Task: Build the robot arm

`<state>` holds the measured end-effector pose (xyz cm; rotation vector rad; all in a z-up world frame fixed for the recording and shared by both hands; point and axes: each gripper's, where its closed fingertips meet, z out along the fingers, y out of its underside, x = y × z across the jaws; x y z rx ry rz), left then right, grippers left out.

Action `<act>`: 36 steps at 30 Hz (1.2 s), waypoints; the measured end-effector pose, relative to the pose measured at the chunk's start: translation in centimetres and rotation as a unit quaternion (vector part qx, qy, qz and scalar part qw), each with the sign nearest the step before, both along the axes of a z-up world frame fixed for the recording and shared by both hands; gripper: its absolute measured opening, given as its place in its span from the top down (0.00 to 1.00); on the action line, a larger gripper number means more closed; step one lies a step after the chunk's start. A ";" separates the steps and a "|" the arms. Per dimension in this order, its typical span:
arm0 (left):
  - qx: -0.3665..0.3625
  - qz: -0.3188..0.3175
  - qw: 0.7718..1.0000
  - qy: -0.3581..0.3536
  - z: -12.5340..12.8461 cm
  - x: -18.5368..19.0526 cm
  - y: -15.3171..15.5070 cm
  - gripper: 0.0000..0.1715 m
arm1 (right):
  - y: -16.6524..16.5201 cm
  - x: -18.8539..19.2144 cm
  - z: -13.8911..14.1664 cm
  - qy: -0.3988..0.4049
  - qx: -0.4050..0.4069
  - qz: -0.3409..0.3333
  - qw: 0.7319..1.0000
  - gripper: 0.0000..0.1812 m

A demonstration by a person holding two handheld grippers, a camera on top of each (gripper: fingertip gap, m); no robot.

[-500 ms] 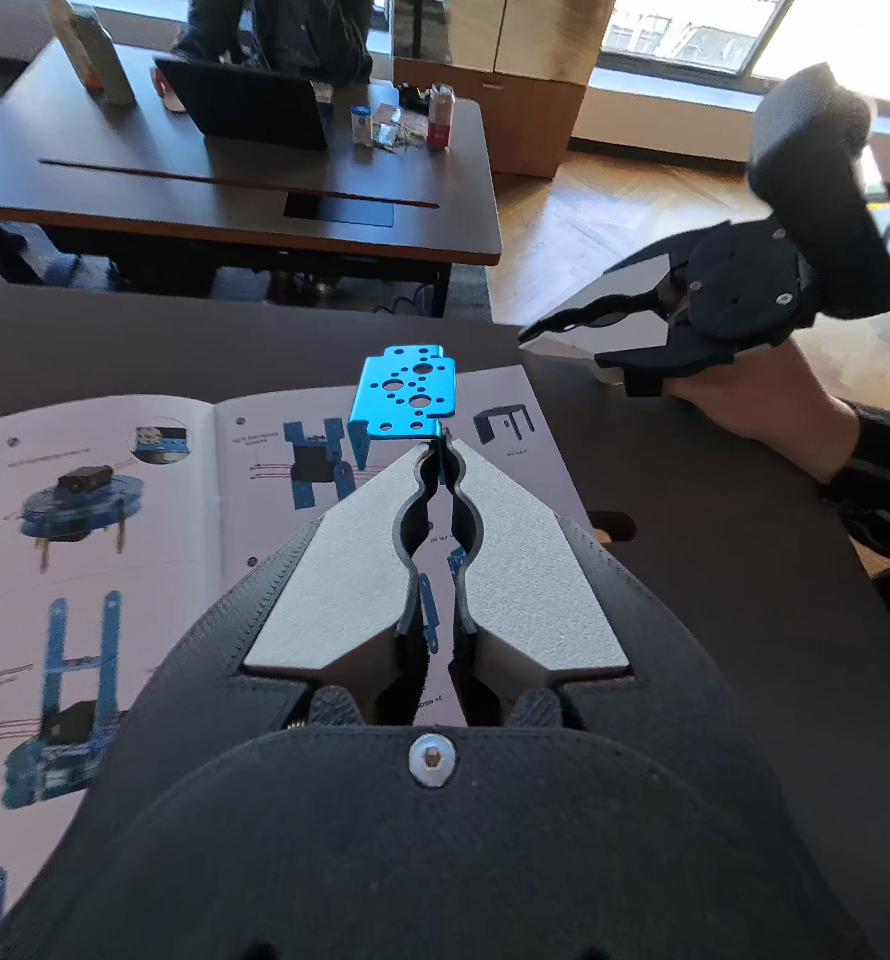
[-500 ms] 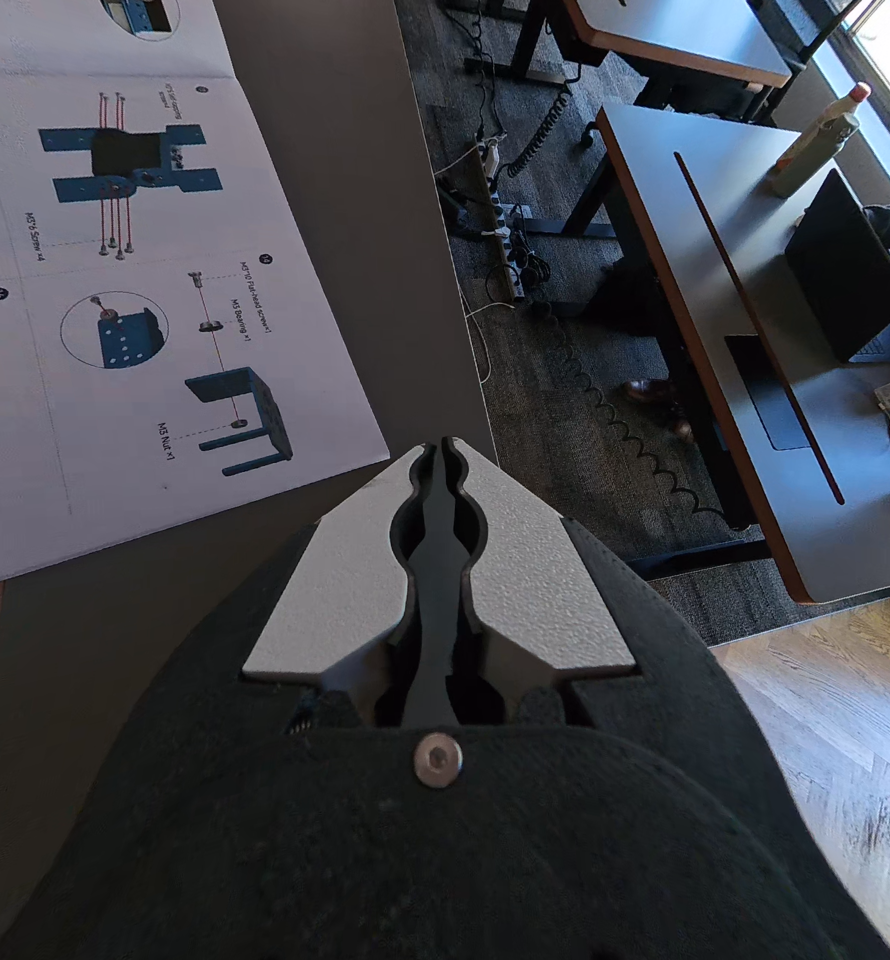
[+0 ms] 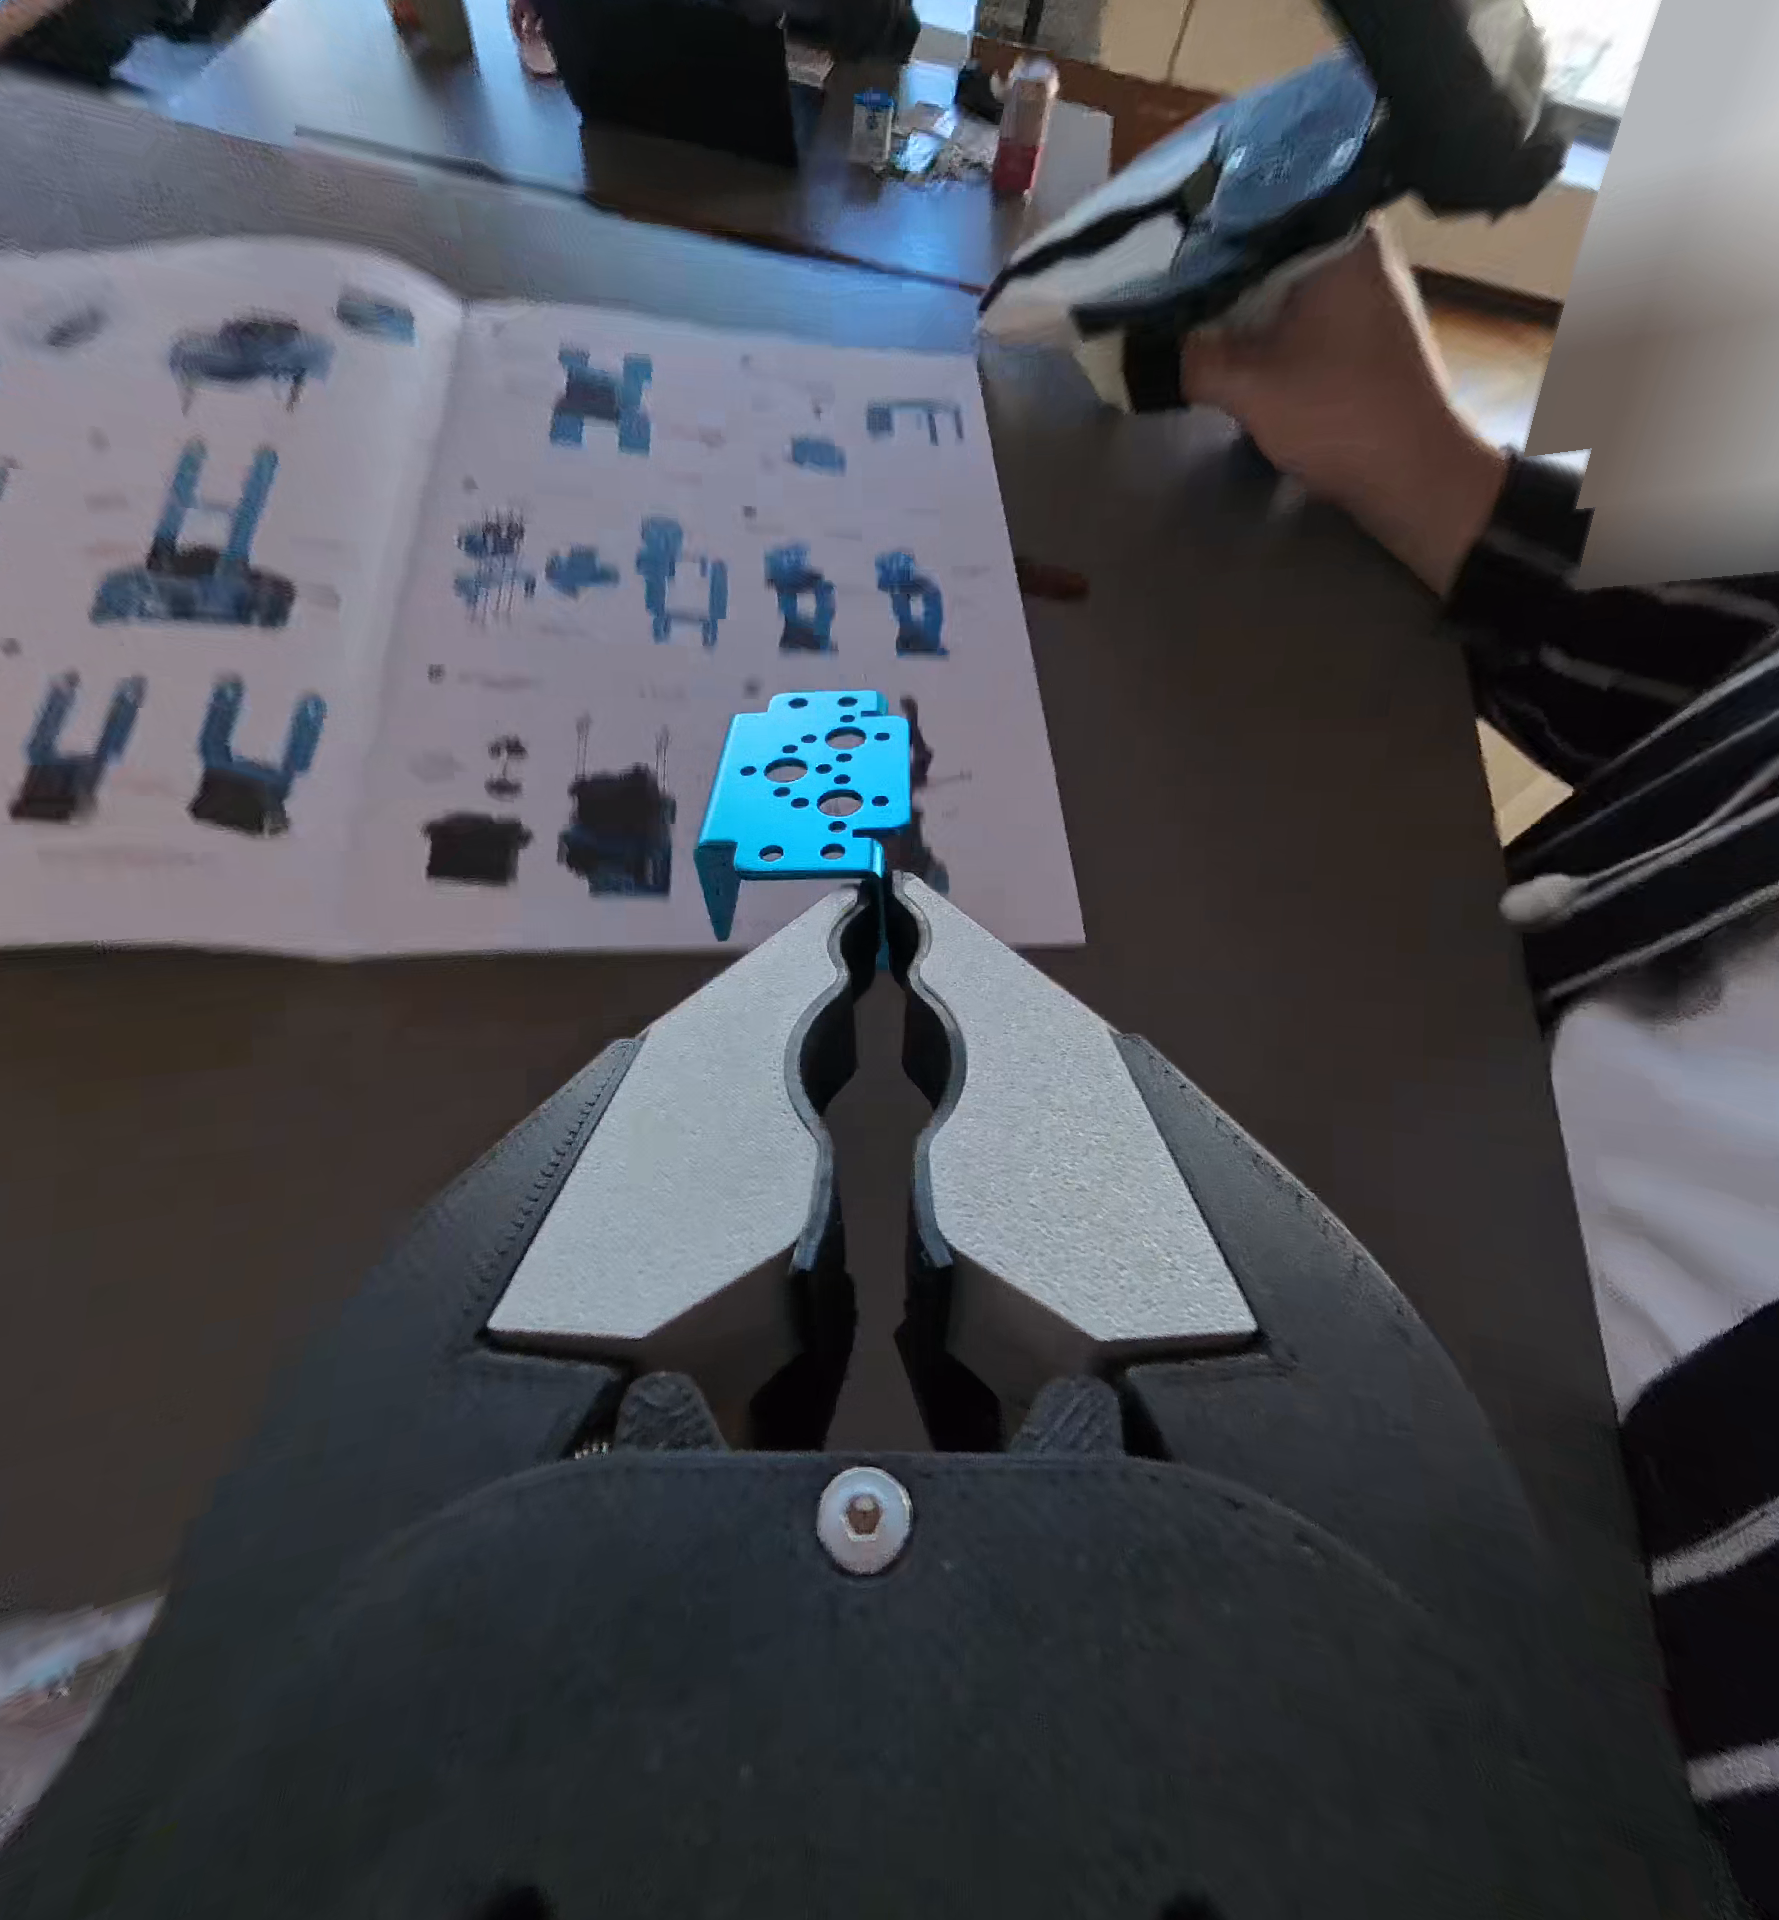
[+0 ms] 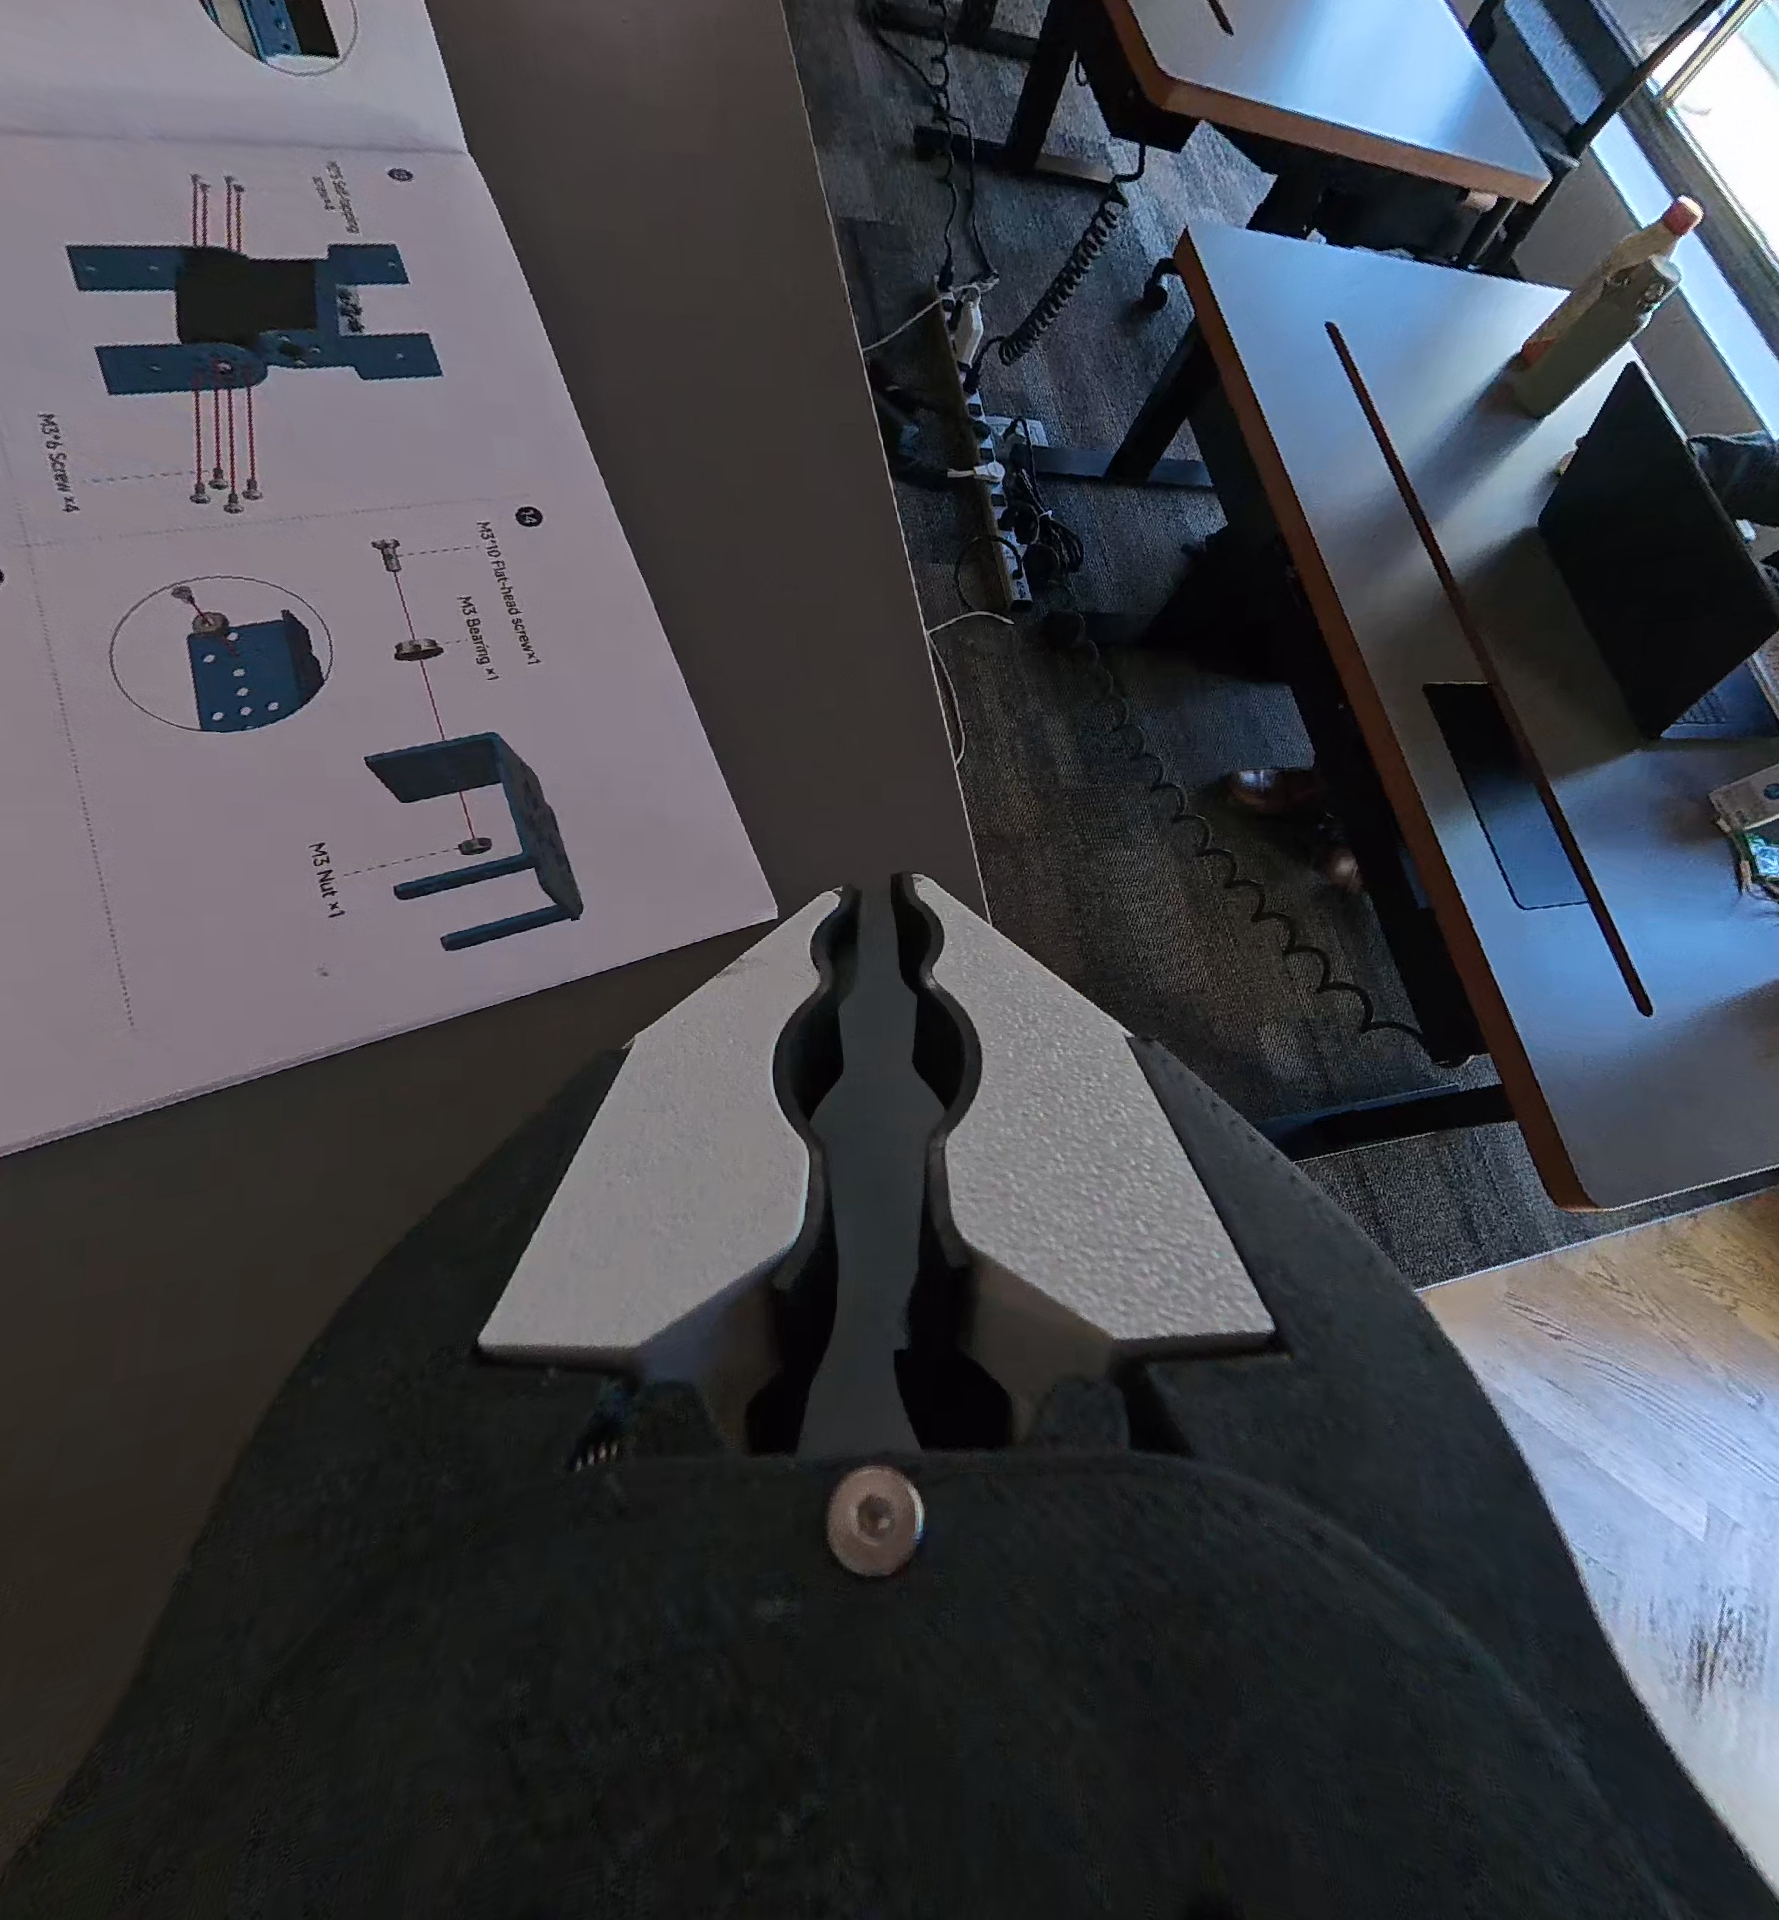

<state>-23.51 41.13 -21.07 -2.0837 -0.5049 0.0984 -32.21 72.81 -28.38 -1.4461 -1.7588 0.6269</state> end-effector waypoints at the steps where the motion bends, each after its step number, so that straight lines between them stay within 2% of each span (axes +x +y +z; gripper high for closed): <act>1: -0.012 0.010 1.000 -0.007 -1.0 0.7 -0.8 1.00 | 0.0 0.0 0.0 0.000 0.000 0.000 1.000 0.97; 6: -0.066 0.015 0.998 -0.013 -4.3 2.8 -3.7 1.00 | -0.1 0.0 0.0 0.000 0.003 0.002 1.000 0.97; 11: -0.070 0.003 0.997 -0.018 -5.8 3.6 -4.8 1.00 | -0.1 0.0 0.0 0.000 0.002 0.003 1.000 0.97; 21: -0.061 -0.008 0.998 -0.032 -6.2 3.8 -5.3 1.00 | -0.2 0.0 0.0 0.000 0.003 0.005 1.000 0.97; 30: -0.137 -0.007 0.989 -0.057 -7.5 4.2 -6.8 0.99 | -0.3 -0.1 0.0 0.000 0.004 0.010 1.000 0.97; 36: -0.134 -0.006 0.989 -0.069 -7.7 4.2 -6.8 0.98 | -0.4 -0.1 0.0 0.000 0.005 0.012 1.000 0.97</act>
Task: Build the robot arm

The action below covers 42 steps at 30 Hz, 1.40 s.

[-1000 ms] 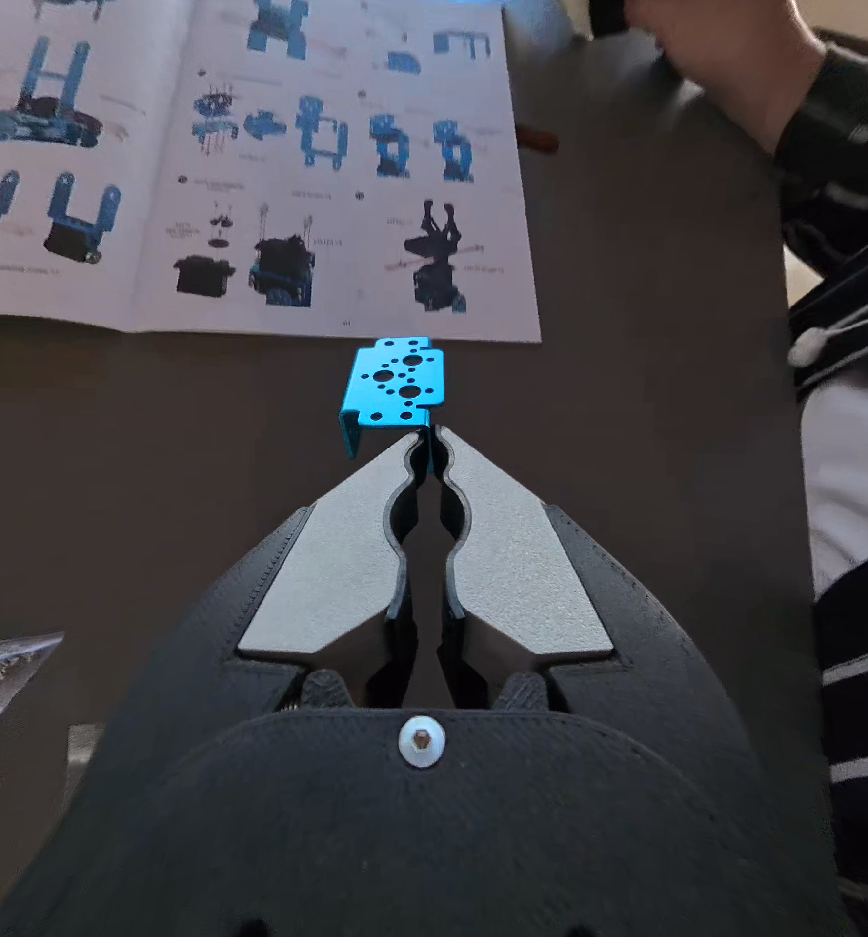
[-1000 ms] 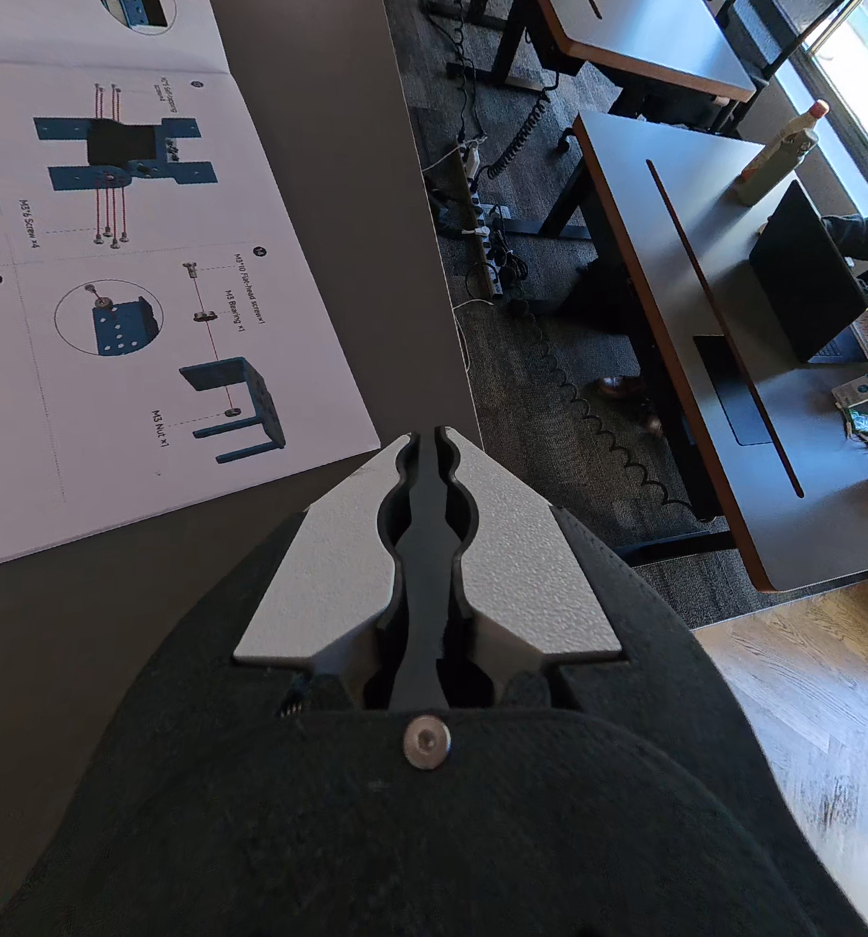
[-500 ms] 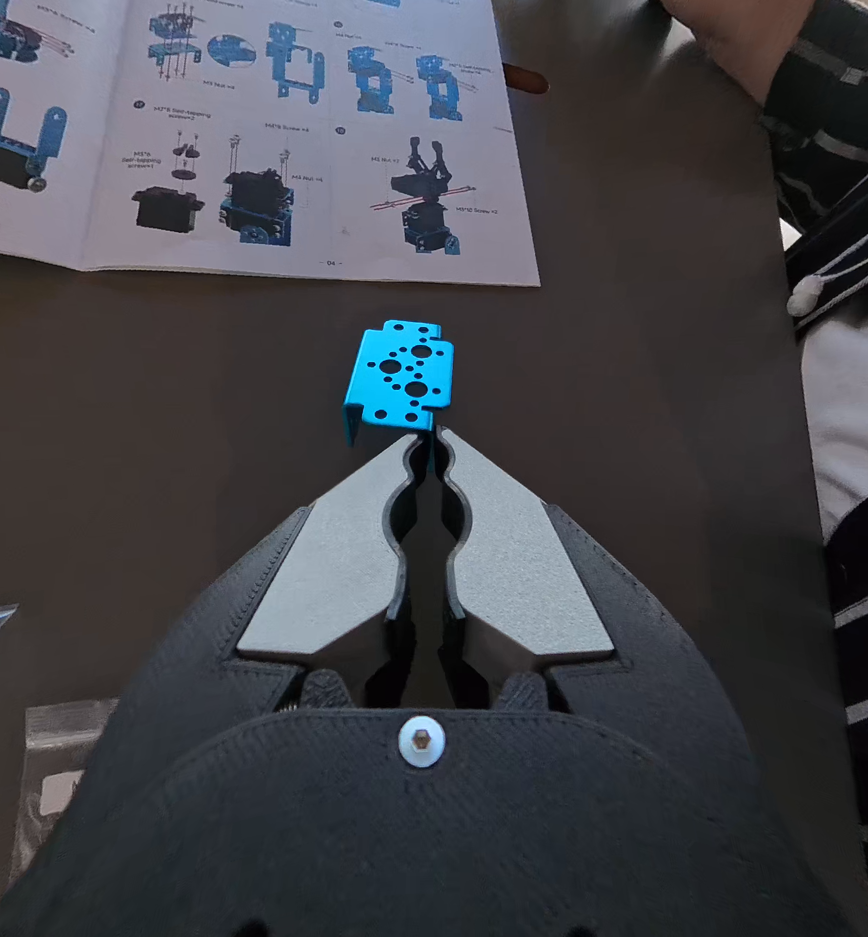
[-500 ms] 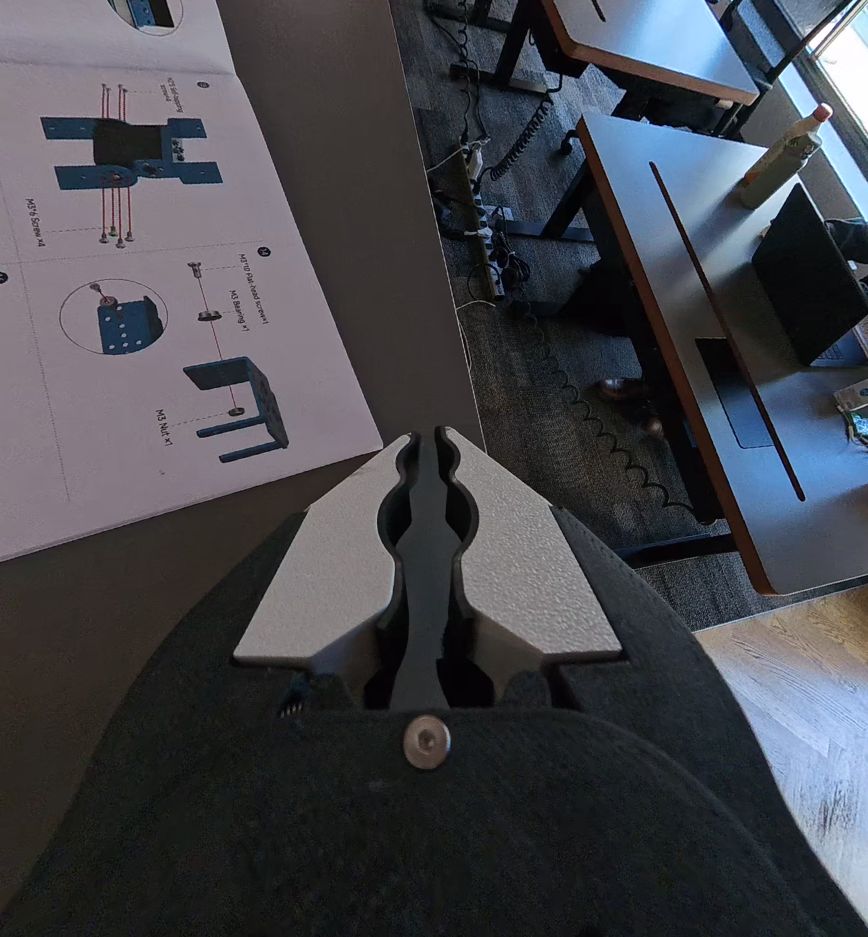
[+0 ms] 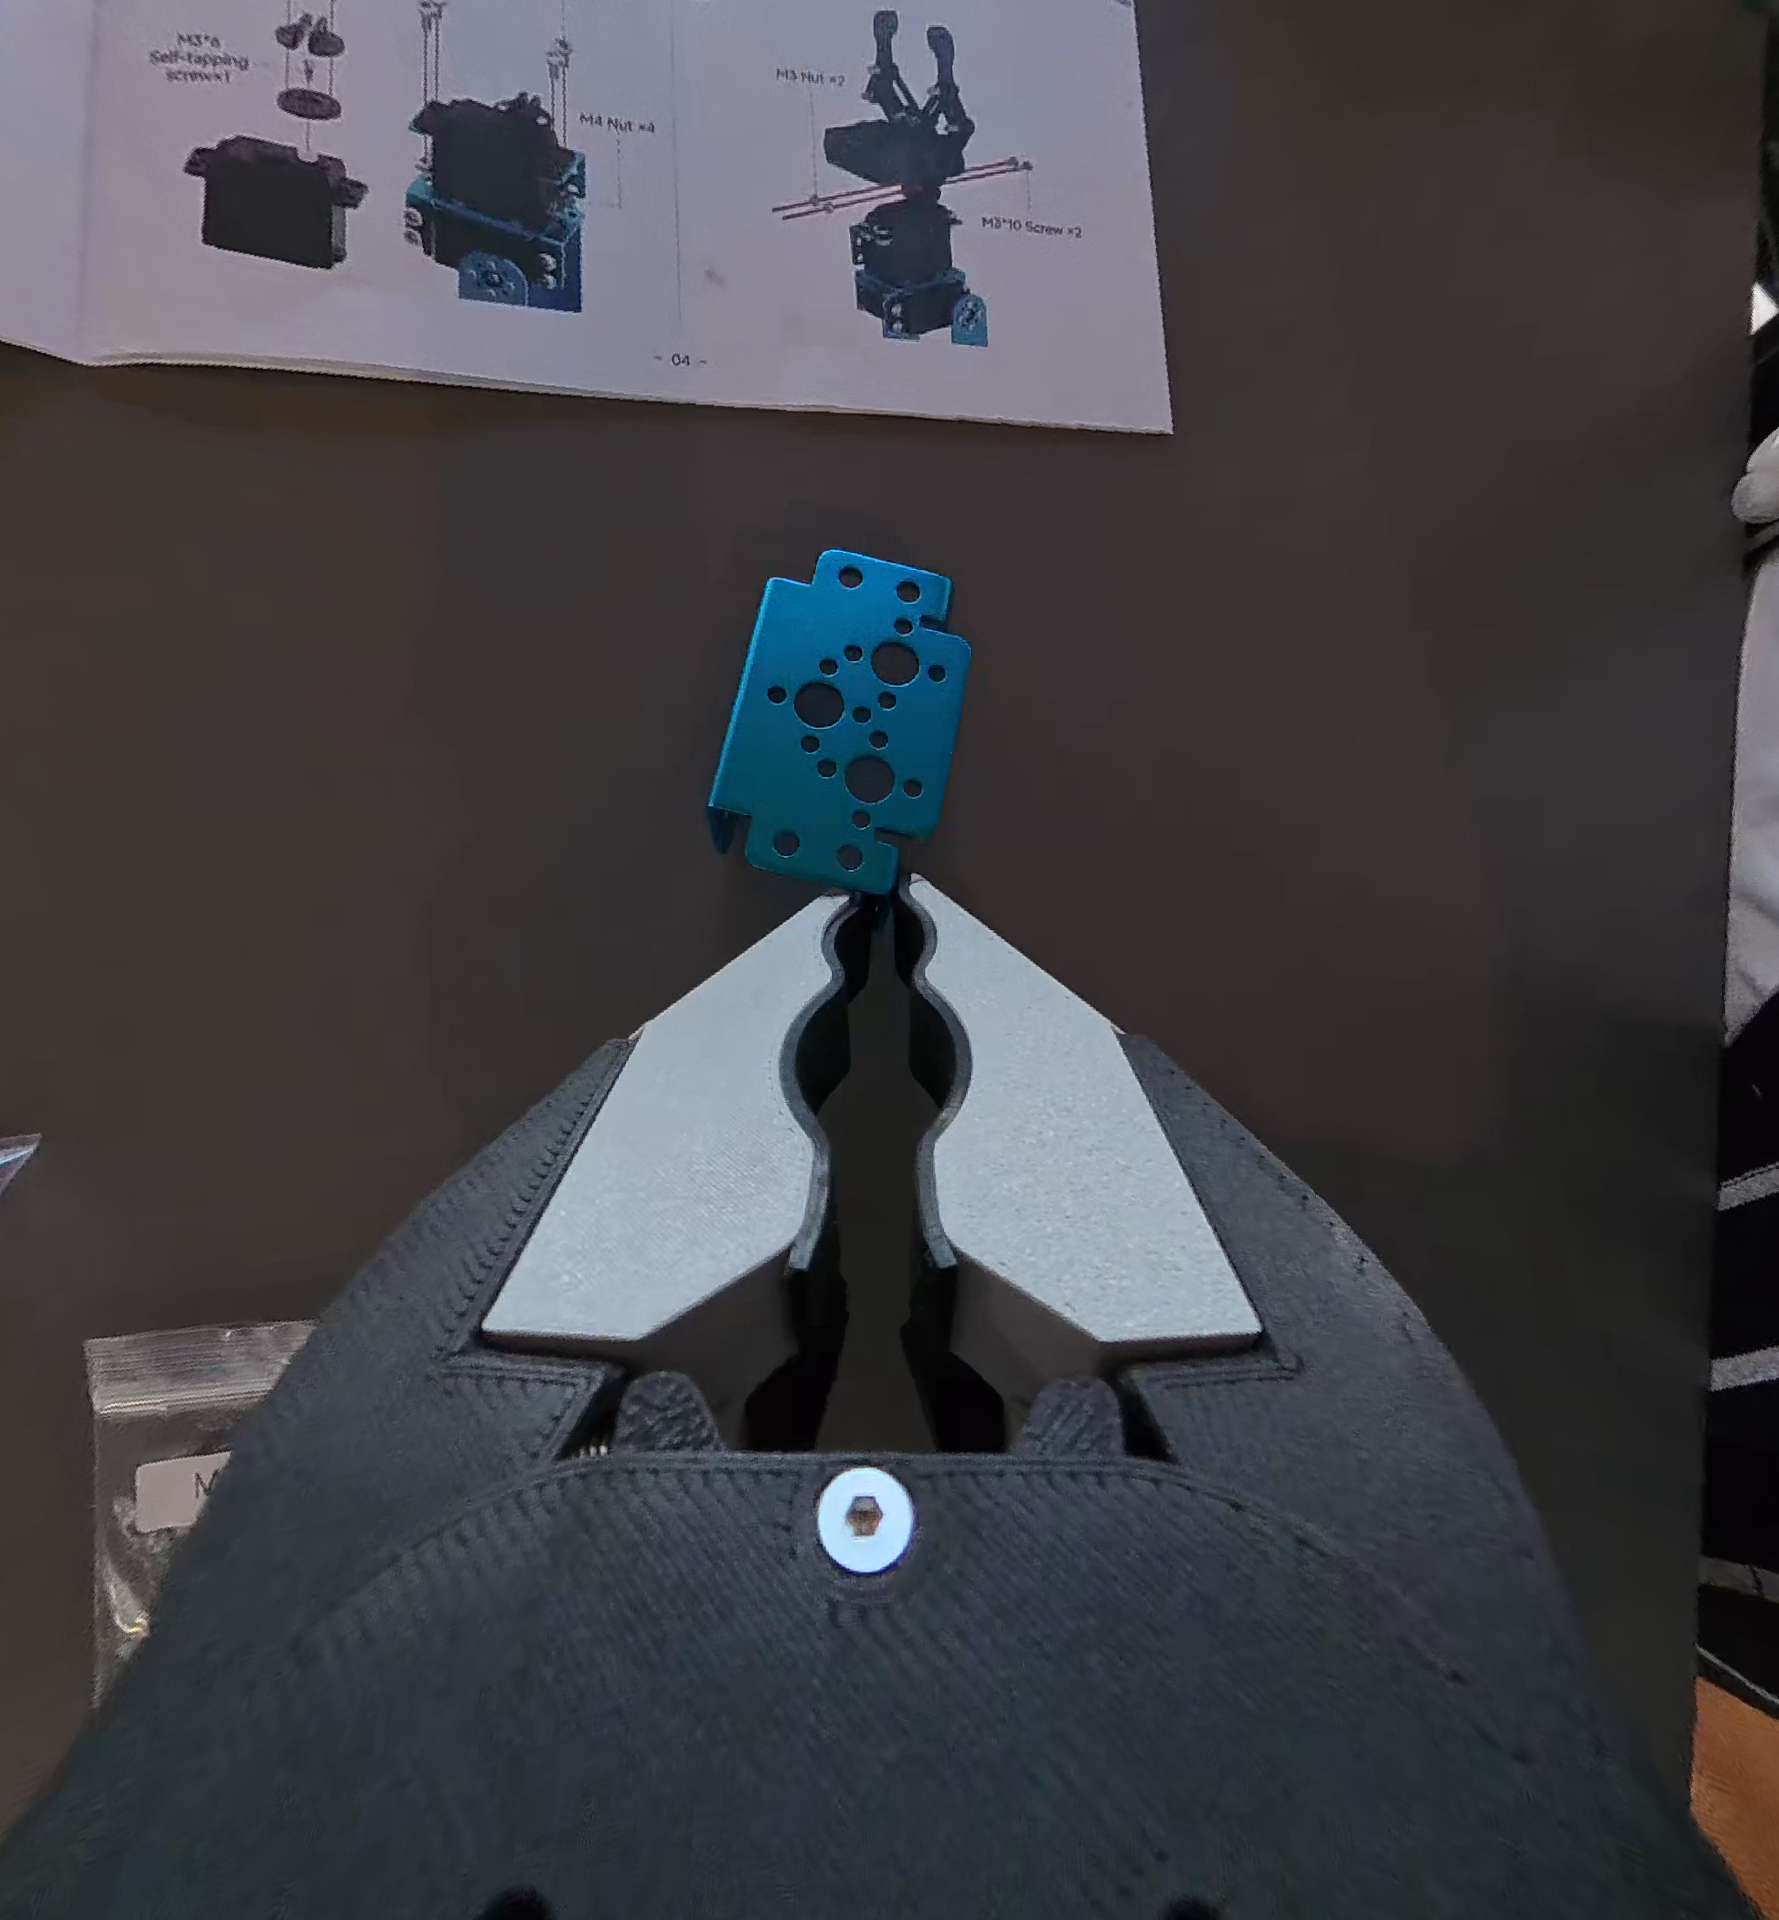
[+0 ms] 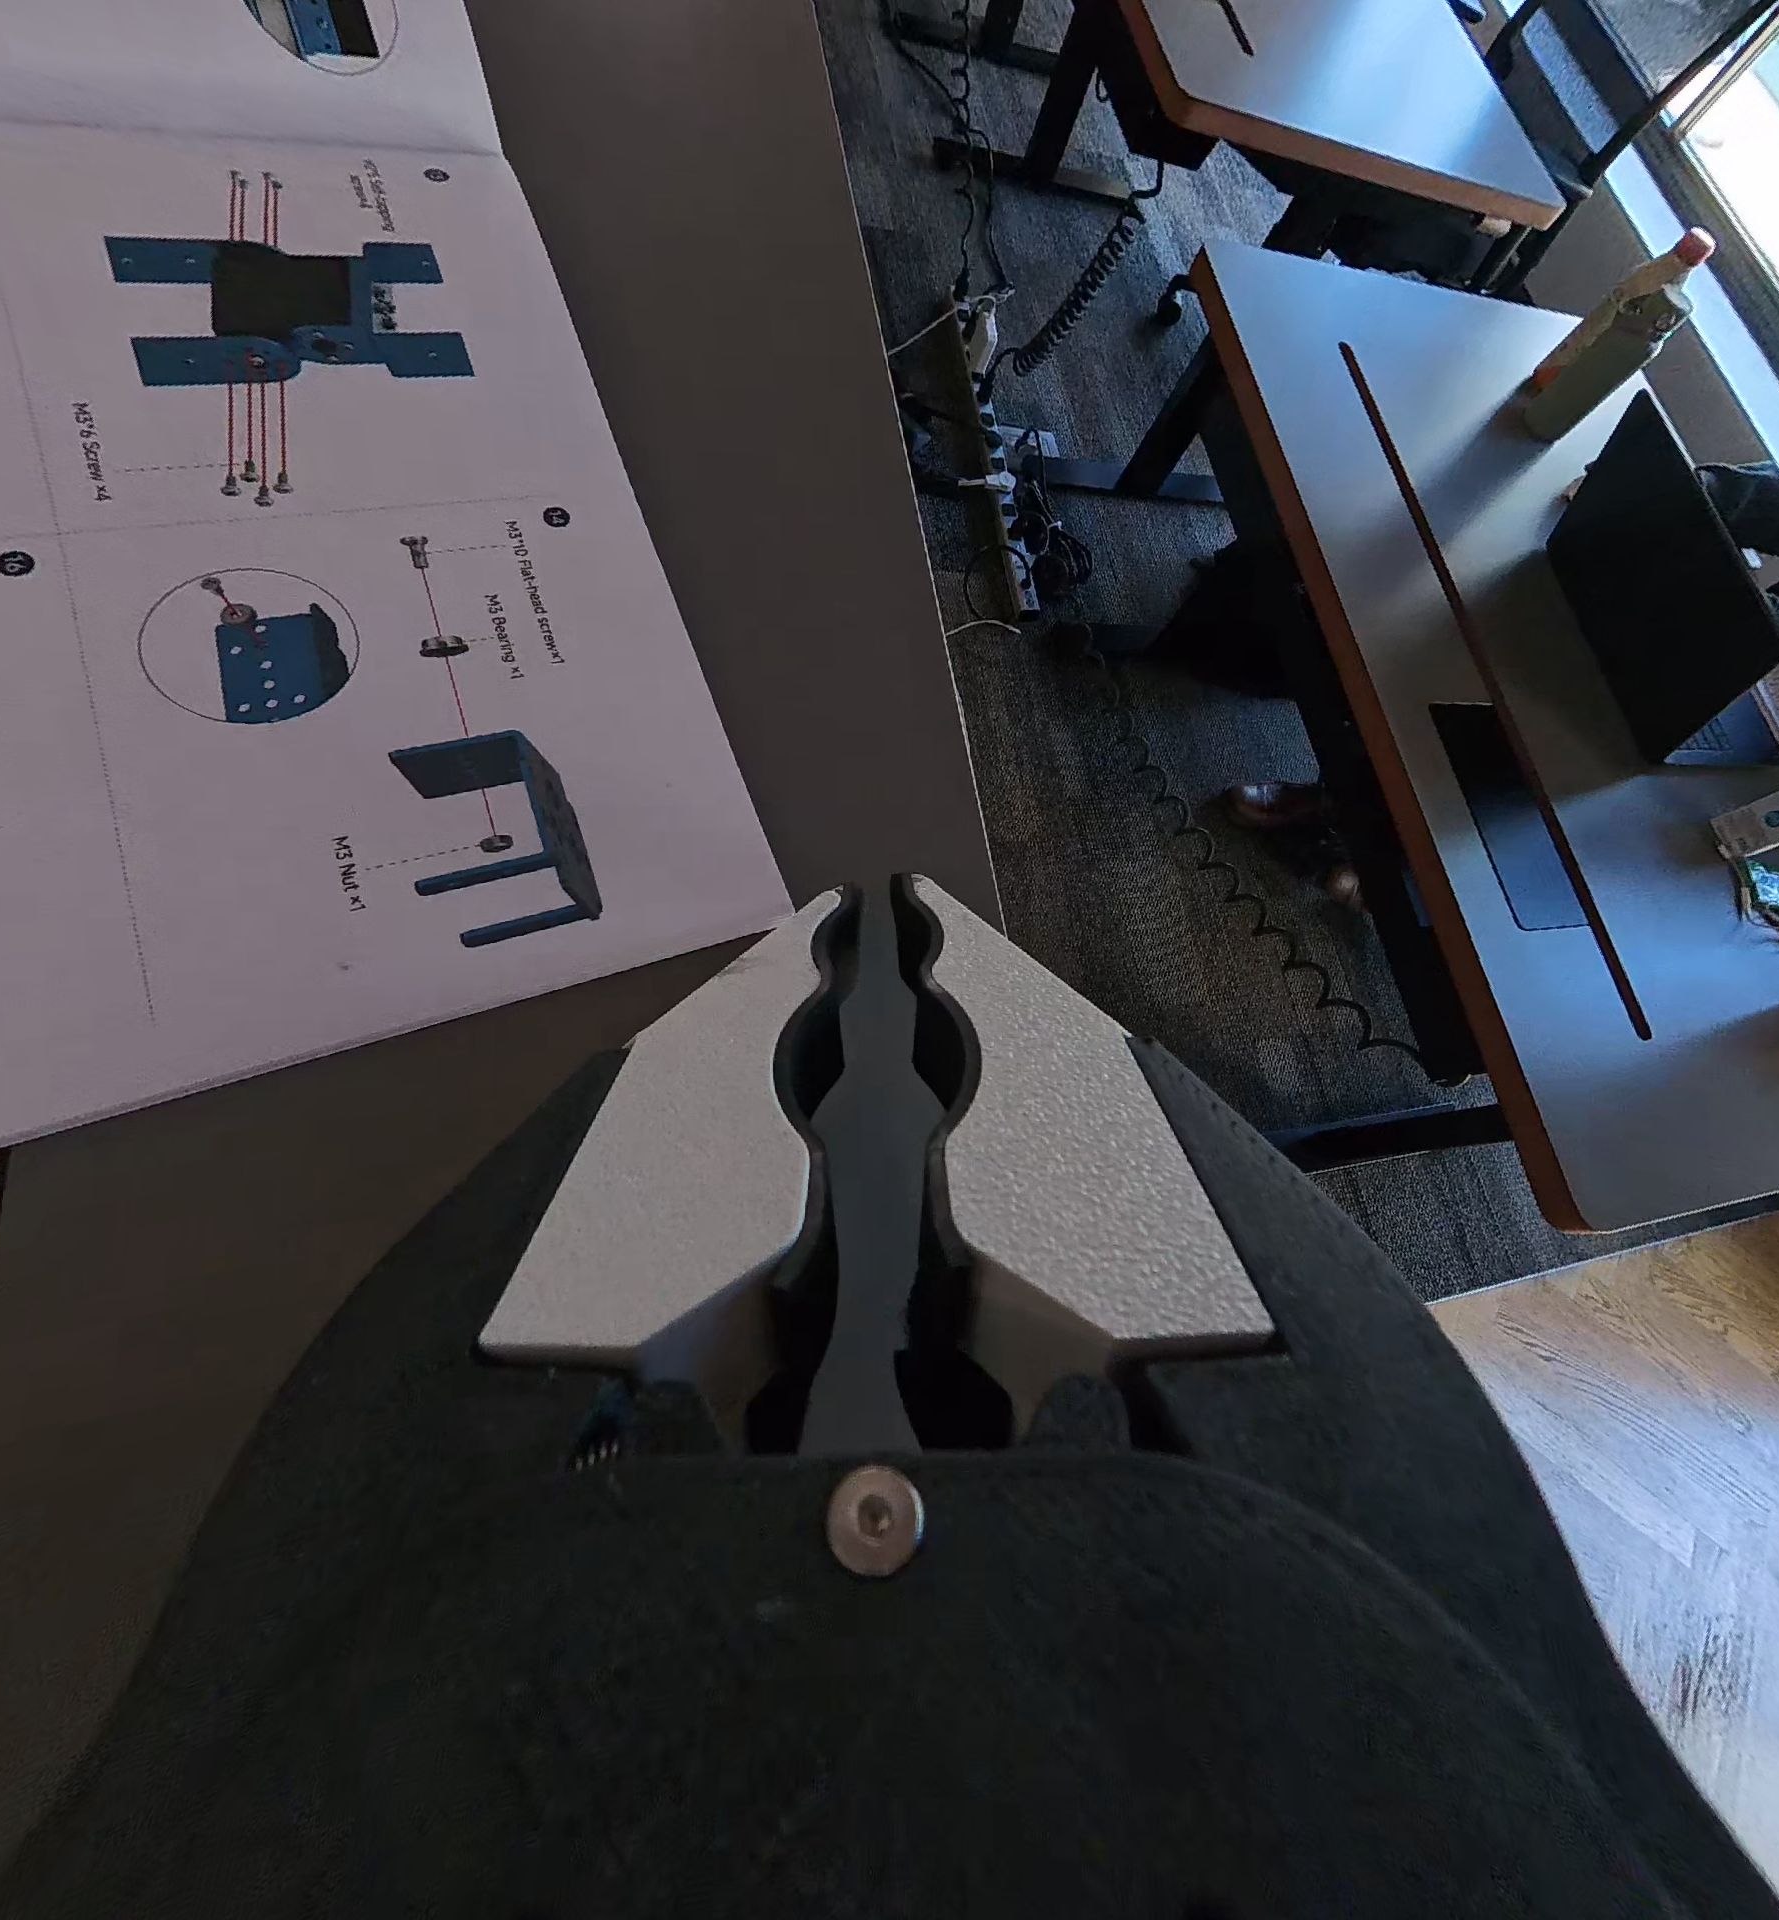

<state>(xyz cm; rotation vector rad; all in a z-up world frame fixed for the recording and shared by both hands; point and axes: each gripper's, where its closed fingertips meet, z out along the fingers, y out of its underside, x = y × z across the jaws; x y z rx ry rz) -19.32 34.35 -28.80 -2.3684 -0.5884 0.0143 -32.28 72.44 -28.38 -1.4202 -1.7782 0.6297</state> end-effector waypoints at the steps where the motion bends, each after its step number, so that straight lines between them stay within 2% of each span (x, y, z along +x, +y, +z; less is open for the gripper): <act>1: 0.002 0.001 1.000 -0.006 0.0 0.0 0.0 0.98 | 0.0 0.0 0.0 0.000 0.000 0.000 1.000 0.97; 22: -0.013 0.009 1.000 -0.013 0.1 0.1 -1.2 0.94 | -0.1 0.0 0.0 0.000 0.001 0.003 1.000 0.97; 42: -0.025 0.011 0.999 -0.017 0.0 0.7 -1.7 0.94 | -0.2 0.0 0.0 0.001 0.004 0.006 1.000 0.97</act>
